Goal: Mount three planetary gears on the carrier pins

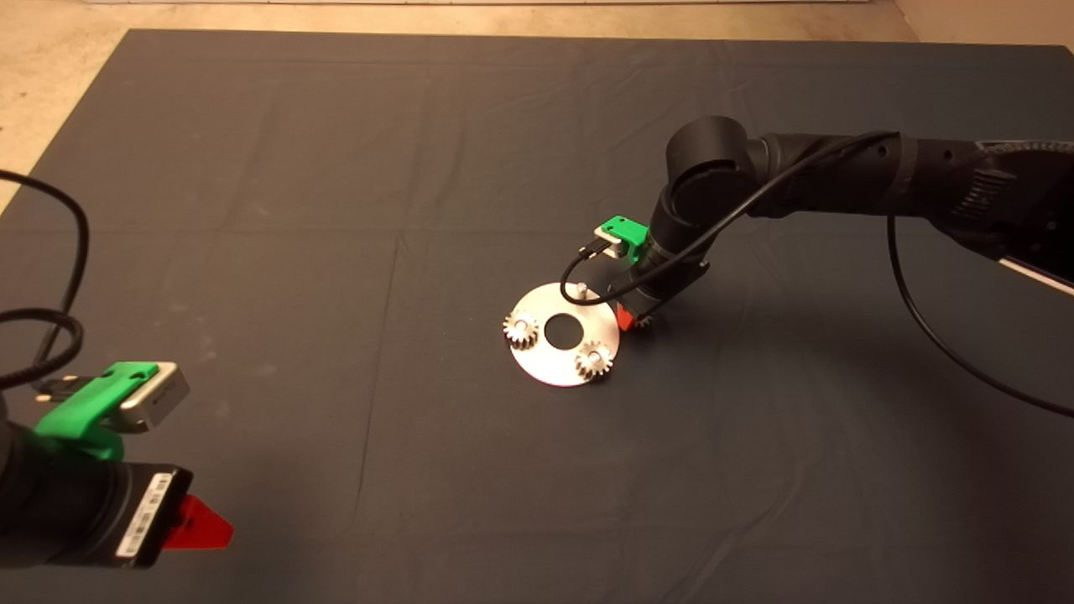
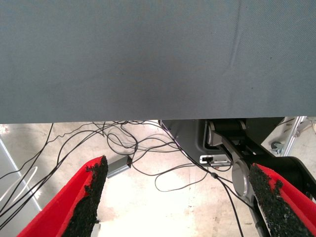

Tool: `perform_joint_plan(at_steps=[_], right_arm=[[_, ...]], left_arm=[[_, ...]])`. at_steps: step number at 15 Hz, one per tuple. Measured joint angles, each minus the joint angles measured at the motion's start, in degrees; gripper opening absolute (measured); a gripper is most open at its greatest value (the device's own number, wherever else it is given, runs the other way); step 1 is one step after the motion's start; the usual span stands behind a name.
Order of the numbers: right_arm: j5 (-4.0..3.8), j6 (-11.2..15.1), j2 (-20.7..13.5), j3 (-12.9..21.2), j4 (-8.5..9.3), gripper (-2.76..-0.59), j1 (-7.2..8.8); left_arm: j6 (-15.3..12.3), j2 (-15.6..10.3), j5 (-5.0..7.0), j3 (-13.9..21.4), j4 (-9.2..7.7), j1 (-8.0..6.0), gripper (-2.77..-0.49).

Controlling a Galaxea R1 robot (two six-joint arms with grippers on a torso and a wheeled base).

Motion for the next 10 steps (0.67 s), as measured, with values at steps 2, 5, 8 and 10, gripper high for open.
perform_joint_plan(at_steps=[2,5,8,10], right_arm=[[0.06,0.0,0.0,0.0,0.00,-1.90,0.00],[0.20,0.0,0.0,0.0,0.00,-1.98,0.00],[0.20,0.0,0.0,0.0,0.00,-2.13,0.00],[0.22,0.0,0.0,0.0,0.00,-2.15,0.00]], left_arm=[[0.0,0.0,0.00,0.0,-0.01,0.00,-1.22],[0.0,0.0,0.00,0.0,-0.17,0.00,-1.22],[0.0,0.0,-0.01,0.0,-0.21,0.00,-1.22],[0.1,0.0,-0.01,0.0,-0.21,0.00,-1.22]])
